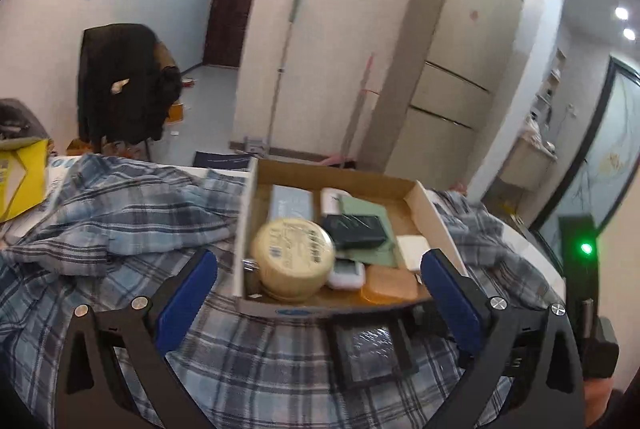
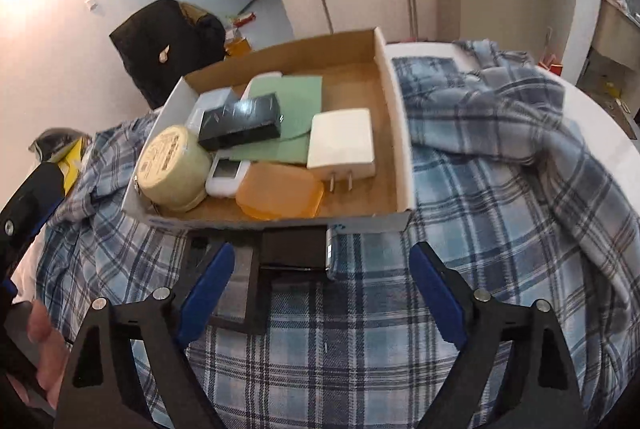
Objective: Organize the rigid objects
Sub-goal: 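Lower the right gripper onto the black charger block and close it, then lower the left gripper onto the black square frame and grasp it while the right holds the charger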
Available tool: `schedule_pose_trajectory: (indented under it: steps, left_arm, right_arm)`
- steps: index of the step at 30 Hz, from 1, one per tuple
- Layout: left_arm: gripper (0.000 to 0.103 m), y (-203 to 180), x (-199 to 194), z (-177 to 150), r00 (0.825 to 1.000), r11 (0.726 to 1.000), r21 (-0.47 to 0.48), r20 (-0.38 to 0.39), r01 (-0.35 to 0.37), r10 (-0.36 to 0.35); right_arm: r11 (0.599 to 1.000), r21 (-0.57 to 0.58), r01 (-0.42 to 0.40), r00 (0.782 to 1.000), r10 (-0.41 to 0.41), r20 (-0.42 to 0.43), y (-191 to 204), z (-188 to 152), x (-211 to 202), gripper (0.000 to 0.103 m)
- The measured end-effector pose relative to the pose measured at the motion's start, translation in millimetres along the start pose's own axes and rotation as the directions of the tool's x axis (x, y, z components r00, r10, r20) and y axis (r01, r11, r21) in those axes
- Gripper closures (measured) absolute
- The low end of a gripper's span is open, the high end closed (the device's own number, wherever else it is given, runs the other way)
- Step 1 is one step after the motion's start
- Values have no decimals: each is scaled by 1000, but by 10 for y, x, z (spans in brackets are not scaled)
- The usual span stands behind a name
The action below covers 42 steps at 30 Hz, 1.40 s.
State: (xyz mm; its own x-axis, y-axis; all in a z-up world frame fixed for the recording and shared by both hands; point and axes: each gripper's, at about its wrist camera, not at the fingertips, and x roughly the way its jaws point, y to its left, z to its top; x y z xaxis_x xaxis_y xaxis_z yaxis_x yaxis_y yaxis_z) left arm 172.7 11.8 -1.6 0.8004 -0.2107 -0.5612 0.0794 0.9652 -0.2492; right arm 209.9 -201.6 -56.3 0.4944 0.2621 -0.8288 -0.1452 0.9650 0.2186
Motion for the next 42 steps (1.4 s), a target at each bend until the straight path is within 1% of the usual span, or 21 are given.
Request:
schedule_pose_trajectory:
  steps: [2,5,7,8,9,10,11,12,13,17,19,23,24,26,27,28,31,33,38,39,42]
  left_arm:
    - [0,-93,23,-55,1000,999,41,-8,14,-13]
    - [0,-179,26,-95,1000,996,90,5,-30,30]
    - [0,-191,14,-95,1000,995,97,10,-25,24]
    - [0,-188,6,-90,1000,996,91,8,-8,7]
    - [0,-178,4,-87,1000,996,84,2,13,-13]
    - [0,-160,10,-84,999,997,69,-7,40,-39]
    - [0,-139,21,-81,998,997,54,-14,57,-57]
    - [0,-120,31,-79,998,997,40,-20,64,-63]
    - [0,-102,41,-74,998,997,31,-26,65,-64]
    - [0,-55,66,-70,997,998,2,-37,65,-65]
    - [0,-64,45,-67,998,998,7,-29,62,-62]
    - [0,-119,26,-69,998,998,32,-24,62,-61]
    - [0,-124,36,-74,998,997,36,-28,65,-64]
    - [0,-133,54,-83,997,997,42,-35,66,-65]
    - [0,-137,55,-85,997,997,44,-36,66,-64]
    - [0,-142,54,-86,997,997,46,-35,66,-64]
    - [0,-144,56,-88,997,997,47,-37,66,-64]
    - [0,-149,55,-89,998,997,52,-38,61,-59]
    - [0,-159,63,-99,997,997,57,-44,60,-57]
    - [0,-158,66,-99,997,997,56,-45,60,-57]
    - [0,-150,81,-104,997,997,57,-50,55,-52]
  right_arm:
    - [1000,-21,-5,1000,5,-4,51,-11,37,19]
    - [999,-49,10,1000,-11,-3,100,-17,88,26]
    - [999,-40,15,1000,-15,-5,86,-27,127,27]
    - [999,-29,16,1000,-17,-10,71,-36,147,27]
    - [1000,-24,14,1000,-14,-16,63,-33,163,33]
    - [1000,-23,8,1000,-9,-23,58,-29,178,41]
    - [1000,-24,-1,999,1,-33,44,-29,185,46]
    - [1000,-26,-15,999,14,-37,45,-27,193,53]
    - [999,-29,-29,999,28,-38,48,-24,189,58]
    - [998,-63,-2,999,0,-33,77,-29,151,58]
    - [998,-66,-3,999,1,-35,72,-23,119,58]
    - [994,-68,90,995,-92,-34,-3,-15,34,58]
    - [994,-55,95,995,-97,-39,-35,-12,30,58]
    - [995,-35,94,995,-96,-38,-97,12,26,56]
    - [995,-30,96,994,-97,-39,-114,23,32,50]
    - [995,-27,96,994,-97,-42,-131,30,40,47]
    - [998,-11,60,997,-60,-49,-158,34,65,46]
    - [999,-23,48,997,-50,-56,-136,22,100,46]
    - [989,-110,95,992,-103,-67,-38,-4,261,46]
    - [987,-123,99,992,-107,-60,-30,-4,268,47]
    - [982,-142,127,990,-135,-51,-43,11,282,58]
